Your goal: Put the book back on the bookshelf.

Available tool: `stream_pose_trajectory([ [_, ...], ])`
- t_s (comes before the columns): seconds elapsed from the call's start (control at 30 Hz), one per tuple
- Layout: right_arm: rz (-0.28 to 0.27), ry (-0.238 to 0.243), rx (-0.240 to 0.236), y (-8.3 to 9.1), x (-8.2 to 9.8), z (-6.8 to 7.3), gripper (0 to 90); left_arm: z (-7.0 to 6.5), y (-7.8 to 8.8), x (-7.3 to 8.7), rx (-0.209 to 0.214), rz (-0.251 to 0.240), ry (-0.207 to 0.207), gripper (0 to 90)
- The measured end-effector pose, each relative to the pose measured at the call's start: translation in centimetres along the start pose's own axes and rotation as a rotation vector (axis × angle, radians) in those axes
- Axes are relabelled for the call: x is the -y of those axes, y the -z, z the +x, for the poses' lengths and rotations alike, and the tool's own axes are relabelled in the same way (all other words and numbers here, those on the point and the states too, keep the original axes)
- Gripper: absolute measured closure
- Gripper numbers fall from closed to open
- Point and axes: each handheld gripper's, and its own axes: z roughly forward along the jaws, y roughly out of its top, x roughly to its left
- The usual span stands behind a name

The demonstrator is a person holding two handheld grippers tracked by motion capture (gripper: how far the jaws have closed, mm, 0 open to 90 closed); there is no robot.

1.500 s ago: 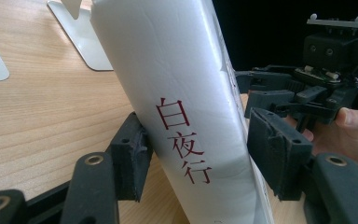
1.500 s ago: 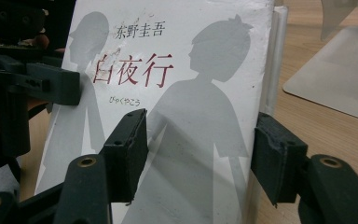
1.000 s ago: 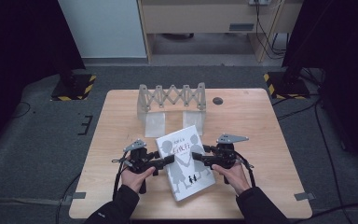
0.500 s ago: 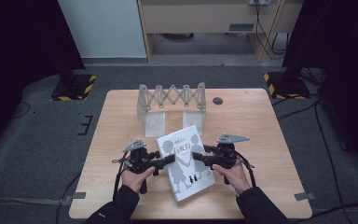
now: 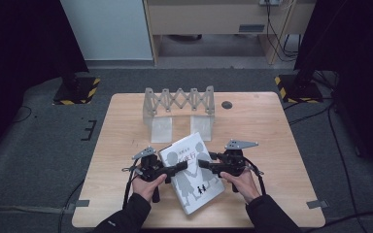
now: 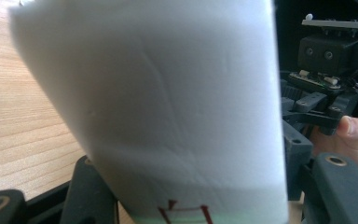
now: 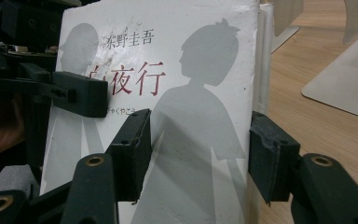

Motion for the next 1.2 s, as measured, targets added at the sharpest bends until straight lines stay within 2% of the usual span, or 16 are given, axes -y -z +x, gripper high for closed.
stream_pose_trajectory([
  [0.13,0.001,-0.005,-0.002,-0.1,0.0,-0.1,44.2,0.0,0.1,0.0,0.003,0.001,0.007,42.2],
  [0.33,0.015,-0.021,-0.003,0.3,0.0,-0.6,38.8,-0.3,0.2,0.0,0.007,-0.001,-0.004,43.1],
  [0.37,0.027,-0.042,-0.025,0.2,0.1,-0.7,42.3,-0.3,0.1,-0.1,0.005,-0.001,-0.002,43.1],
  [0.4,0.033,-0.052,-0.045,0.1,0.1,-0.6,41.6,-0.3,0.1,-0.1,0.005,-0.001,-0.002,43.1],
  [0.57,0.03,-0.033,-0.026,0.1,0.1,-0.3,41.9,-0.5,0.1,-0.2,-0.007,0.001,-0.001,43.1],
  [0.63,0.016,-0.018,-0.017,0.1,0.0,-0.1,41.9,-0.7,0.2,-0.5,-0.021,-0.014,-0.013,43.6],
  [0.7,-0.005,0.009,-0.011,0.2,-0.2,0.3,42.2,-1.1,0.3,-0.9,-0.021,-0.053,-0.025,44.9],
  [0.77,-0.01,0.02,-0.011,0.2,-0.2,0.4,42.7,-1.2,0.3,-1.0,-0.022,-0.058,-0.028,45.2],
  [0.9,-0.018,0.017,-0.017,0.3,-0.3,0.3,43.4,-1.5,0.1,-1.0,-0.048,-0.068,-0.05,43.9],
  [0.97,-0.02,0.015,-0.023,0.3,-0.3,0.3,43.3,-1.6,-0.1,-0.9,-0.048,-0.069,-0.051,42.4],
  [1.03,-0.02,0.013,-0.034,0.3,-0.3,0.3,43.1,-1.6,-0.4,-0.8,-0.038,-0.075,-0.035,42.1],
  [1.2,-0.025,0.016,-0.034,0.2,-0.3,0.3,43.1,-1.6,-0.4,-0.8,-0.04,-0.081,-0.034,42.3],
])
